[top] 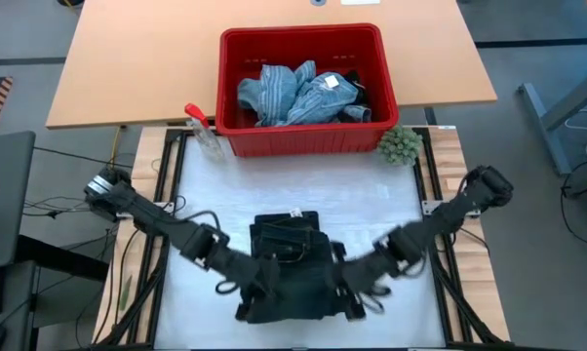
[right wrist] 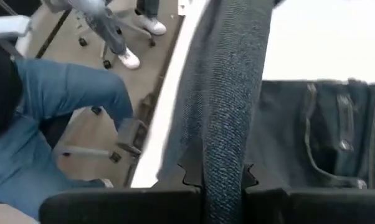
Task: Fold Laundry from Bin
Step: Fold the dark blue pants
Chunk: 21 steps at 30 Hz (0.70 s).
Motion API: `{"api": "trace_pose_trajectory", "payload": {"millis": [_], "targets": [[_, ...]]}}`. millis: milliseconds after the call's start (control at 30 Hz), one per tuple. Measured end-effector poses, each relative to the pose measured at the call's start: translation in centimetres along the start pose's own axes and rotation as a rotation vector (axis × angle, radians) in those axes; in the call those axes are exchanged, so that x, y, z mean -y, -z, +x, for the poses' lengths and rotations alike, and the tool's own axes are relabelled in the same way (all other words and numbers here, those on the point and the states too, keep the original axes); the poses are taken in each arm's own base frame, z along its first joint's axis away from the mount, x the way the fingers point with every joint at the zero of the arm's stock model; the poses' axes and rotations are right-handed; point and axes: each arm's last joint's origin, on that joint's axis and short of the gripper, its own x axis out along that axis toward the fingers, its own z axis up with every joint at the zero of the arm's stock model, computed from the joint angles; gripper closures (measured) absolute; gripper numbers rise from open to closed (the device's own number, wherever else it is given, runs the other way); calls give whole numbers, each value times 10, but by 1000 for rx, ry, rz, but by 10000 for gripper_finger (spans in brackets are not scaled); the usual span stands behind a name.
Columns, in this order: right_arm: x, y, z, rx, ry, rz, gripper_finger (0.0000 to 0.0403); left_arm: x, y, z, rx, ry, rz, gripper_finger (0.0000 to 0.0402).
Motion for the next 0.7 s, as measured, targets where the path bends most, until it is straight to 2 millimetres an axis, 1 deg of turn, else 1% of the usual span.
{"api": "trace_pose_trajectory", "payload": {"millis": [100, 200, 267, 300, 367, 433, 533, 567, 633, 700], "targets": [[33, 6, -7, 67, 1, 64, 364, -28, 2, -16, 44, -31, -41, 399], [68, 16, -17, 140, 53, 117, 364, -56, 11, -28, 73, -82, -63, 399], [86, 23, -23, 161, 77, 133, 363, -66, 17, -32, 80, -95, -41, 399], [94, 26, -28, 175, 90, 137, 355, -68, 21, -33, 78, -106, -33, 399], [104, 30, -41, 204, 105, 115, 324, -69, 25, -35, 68, -105, -19, 400], [108, 37, -57, 210, 109, 66, 285, -66, 31, -34, 42, -86, -14, 400], [109, 43, -79, 286, 123, 12, 237, -60, 37, -33, -8, -59, 2, 400], [110, 47, -88, 327, 135, -1, 224, -58, 38, -32, -16, -53, 5, 400], [112, 50, -101, 488, 200, 4, 208, -53, 39, -31, -9, -38, 16, 400], [121, 56, -101, 642, 282, 51, 205, -46, 39, -31, 6, -18, 37, 400]]}}
